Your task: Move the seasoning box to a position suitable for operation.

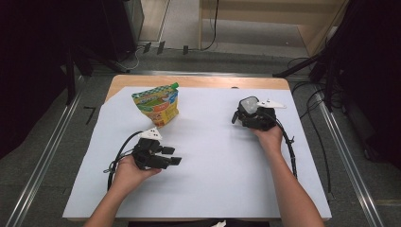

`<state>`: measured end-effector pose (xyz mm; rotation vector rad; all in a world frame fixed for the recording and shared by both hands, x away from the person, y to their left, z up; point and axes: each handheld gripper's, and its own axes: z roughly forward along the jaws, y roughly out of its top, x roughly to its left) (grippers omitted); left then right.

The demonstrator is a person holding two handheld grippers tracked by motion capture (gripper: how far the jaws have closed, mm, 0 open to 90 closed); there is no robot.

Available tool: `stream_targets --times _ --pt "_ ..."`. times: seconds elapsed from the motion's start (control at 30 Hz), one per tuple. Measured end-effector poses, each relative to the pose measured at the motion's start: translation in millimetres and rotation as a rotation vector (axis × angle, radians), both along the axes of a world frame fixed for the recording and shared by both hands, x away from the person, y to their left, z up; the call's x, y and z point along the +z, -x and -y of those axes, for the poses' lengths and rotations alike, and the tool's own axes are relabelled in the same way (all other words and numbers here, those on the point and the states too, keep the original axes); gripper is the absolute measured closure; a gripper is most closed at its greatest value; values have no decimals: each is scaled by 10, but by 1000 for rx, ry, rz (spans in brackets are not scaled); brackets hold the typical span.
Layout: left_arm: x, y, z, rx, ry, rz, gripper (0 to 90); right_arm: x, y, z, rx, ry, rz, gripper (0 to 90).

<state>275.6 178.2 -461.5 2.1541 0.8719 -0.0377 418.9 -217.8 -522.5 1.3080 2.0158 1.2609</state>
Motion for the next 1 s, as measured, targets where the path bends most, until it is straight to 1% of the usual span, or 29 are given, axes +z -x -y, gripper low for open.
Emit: stream_targets --times 0.1,0.2,0.27,0.3,0.47,0.57,0.67,0.8,0.93,1.0 --pt "3 3 -4 4 3 0 460 8 8 -21 -14 14 3 138" --pt "2 -1 -18 8 7 0 461 27 17 -18 -12 31 21 151" --pt "6 -2 -29 13 5 -3 460 44 19 -2 -10 23 10 153" --pt "5 -4 -35 13 11 0 460 50 20 10 -9 23 5 153" --pt "5 -14 -51 19 16 -3 461 112 55 30 -3 35 1 154" --pt "9 -15 -59 26 23 -2 461 192 104 19 9 27 7 154" --pt "19 -10 -64 27 24 2 461 305 181 6 25 26 11 154" --pt "17 -18 -64 31 27 2 461 443 331 -30 47 7 7 154" --pt "12 -19 -53 28 30 2 461 554 524 -114 97 32 21 154" --pt "13 -15 -44 20 21 4 461 589 630 -150 117 29 38 154"
